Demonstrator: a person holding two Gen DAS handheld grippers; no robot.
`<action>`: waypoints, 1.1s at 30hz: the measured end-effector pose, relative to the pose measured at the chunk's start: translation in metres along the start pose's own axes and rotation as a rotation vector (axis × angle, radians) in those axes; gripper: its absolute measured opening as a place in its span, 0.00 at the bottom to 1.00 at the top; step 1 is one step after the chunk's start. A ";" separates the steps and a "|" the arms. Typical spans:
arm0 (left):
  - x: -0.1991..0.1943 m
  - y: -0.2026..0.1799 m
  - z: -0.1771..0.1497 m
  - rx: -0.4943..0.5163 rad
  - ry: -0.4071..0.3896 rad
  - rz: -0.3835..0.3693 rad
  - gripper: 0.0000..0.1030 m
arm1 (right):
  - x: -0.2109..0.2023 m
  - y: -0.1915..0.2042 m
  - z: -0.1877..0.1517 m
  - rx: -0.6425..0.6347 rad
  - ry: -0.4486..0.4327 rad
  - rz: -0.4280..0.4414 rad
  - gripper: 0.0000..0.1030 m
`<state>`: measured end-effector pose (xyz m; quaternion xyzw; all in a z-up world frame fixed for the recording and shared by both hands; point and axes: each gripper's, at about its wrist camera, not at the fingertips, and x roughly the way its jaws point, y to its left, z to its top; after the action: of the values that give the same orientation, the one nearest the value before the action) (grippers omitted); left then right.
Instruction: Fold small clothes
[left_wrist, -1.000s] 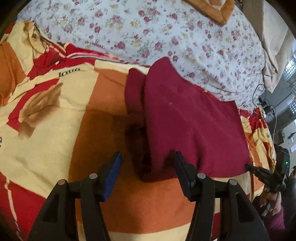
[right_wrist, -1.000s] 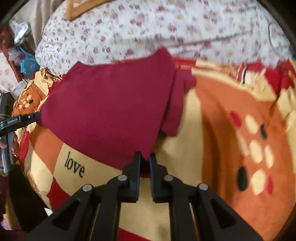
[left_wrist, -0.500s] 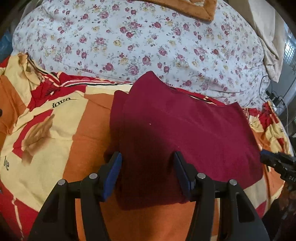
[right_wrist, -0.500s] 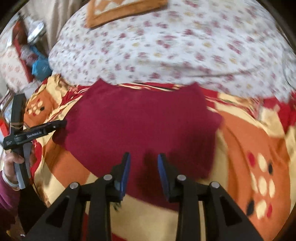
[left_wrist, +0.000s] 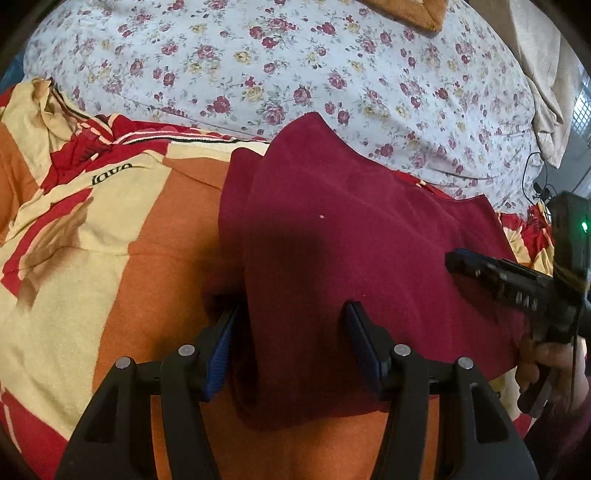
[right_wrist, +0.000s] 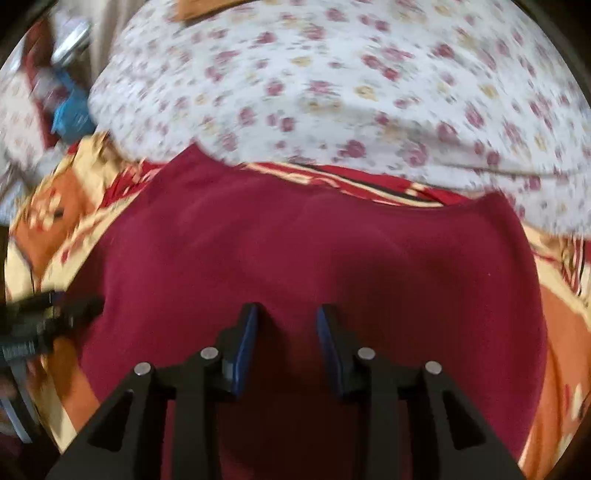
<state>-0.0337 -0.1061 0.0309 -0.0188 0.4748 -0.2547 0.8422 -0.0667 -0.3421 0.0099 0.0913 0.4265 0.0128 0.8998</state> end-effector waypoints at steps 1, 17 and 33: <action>-0.001 0.000 0.000 -0.006 -0.003 -0.002 0.47 | 0.002 -0.004 0.003 0.029 0.005 0.009 0.34; -0.006 0.007 0.002 -0.045 -0.018 -0.045 0.47 | 0.008 0.013 -0.005 -0.029 0.010 -0.015 0.67; -0.009 0.030 0.013 -0.164 -0.044 -0.136 0.48 | 0.009 0.022 0.004 -0.032 0.011 -0.045 0.68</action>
<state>-0.0147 -0.0785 0.0372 -0.1256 0.4730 -0.2712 0.8288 -0.0567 -0.3205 0.0089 0.0670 0.4332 -0.0002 0.8988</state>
